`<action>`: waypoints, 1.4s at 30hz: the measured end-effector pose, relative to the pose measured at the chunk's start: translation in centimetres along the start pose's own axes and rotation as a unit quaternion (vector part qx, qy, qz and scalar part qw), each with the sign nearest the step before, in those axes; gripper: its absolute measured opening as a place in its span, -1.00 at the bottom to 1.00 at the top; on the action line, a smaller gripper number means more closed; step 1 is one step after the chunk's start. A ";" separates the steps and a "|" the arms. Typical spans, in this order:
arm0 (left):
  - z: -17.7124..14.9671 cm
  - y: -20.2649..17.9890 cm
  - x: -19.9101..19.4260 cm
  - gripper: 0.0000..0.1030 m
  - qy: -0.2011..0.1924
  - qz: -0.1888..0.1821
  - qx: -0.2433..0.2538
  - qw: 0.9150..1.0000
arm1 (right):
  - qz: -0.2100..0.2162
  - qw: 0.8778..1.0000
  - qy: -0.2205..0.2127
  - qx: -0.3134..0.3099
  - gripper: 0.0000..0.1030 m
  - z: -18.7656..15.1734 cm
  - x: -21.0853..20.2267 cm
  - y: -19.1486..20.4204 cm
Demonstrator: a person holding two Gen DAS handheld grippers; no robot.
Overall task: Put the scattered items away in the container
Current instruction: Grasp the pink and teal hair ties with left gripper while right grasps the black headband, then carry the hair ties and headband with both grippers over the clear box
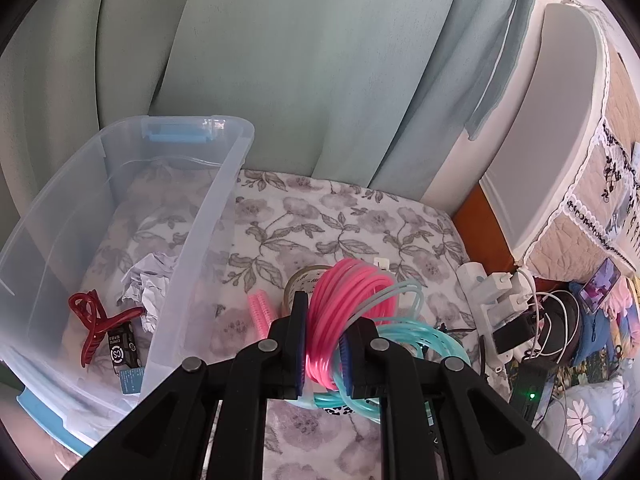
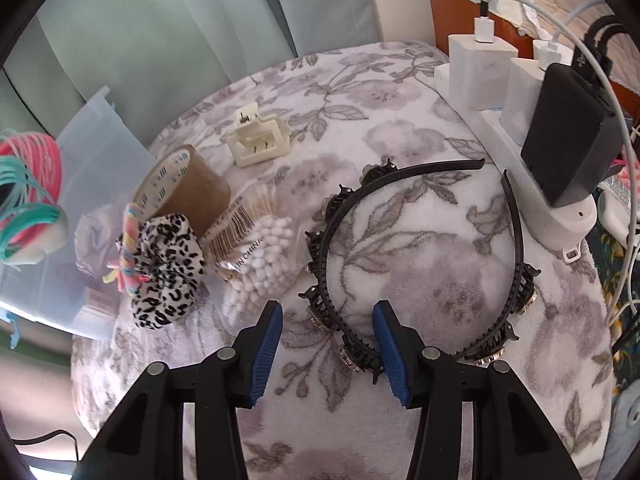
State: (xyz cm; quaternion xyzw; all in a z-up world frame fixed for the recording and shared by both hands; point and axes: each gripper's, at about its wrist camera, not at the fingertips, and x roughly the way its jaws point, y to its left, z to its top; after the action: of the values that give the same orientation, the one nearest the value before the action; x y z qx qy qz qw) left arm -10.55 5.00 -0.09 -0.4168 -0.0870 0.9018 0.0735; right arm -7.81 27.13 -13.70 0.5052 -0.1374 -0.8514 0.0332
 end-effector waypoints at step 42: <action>0.3 0.0 -6.9 -0.72 -0.053 -0.015 0.004 0.999 | 0.075 0.984 -0.161 0.001 -0.70 1.6 -13.5 4.2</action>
State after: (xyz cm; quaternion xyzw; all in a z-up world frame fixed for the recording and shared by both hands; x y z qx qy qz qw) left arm -6.36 3.60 5.23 -0.3672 -0.0934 0.9216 0.0837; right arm -2.93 26.03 -0.33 0.3495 -0.1793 -0.9167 0.0739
